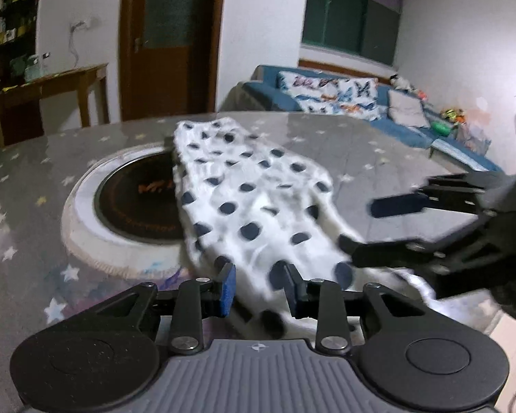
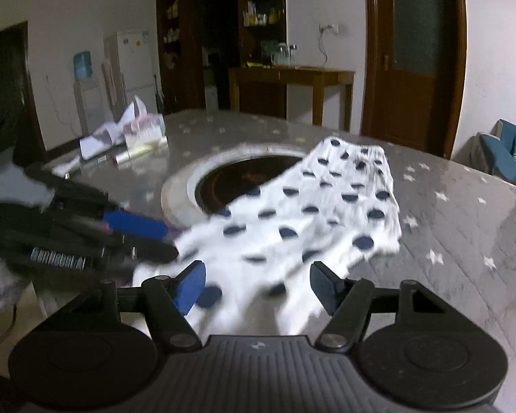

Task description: Fold clothes

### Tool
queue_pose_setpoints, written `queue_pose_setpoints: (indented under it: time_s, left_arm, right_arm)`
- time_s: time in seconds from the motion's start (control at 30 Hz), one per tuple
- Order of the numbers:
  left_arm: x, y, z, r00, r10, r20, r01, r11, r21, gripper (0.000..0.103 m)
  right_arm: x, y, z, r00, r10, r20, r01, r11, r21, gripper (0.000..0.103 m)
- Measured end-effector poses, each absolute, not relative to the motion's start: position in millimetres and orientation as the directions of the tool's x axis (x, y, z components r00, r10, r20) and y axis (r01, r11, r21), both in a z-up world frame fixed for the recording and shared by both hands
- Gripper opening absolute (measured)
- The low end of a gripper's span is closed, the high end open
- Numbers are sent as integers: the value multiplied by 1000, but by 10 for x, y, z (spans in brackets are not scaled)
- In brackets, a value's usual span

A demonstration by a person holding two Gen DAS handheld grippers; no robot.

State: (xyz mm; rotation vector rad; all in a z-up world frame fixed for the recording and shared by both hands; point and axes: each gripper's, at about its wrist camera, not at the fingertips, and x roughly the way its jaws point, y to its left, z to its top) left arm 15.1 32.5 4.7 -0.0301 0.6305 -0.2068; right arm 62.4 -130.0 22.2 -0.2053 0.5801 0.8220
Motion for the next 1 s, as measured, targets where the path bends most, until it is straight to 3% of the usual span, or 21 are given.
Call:
queue_pose_setpoints:
  time_s: [0.4,0.73,1.0]
  left_arm:
    - [228,347,-121,740,-198,-643,182,979,-92,35]
    - [413,256,126,770,-243,-590,216,969,-117,33]
    - [594,335,-124,719,-220,-660,188,975,-121,34]
  right_arm:
    - [1064,-1183,-120,474,594,-649,-711,694,116,58]
    - [1547,-1222,33,529,588,-612,-667,734,130,58]
    - [1715,-1333,-142,526,536,-660,-630,767,121,58]
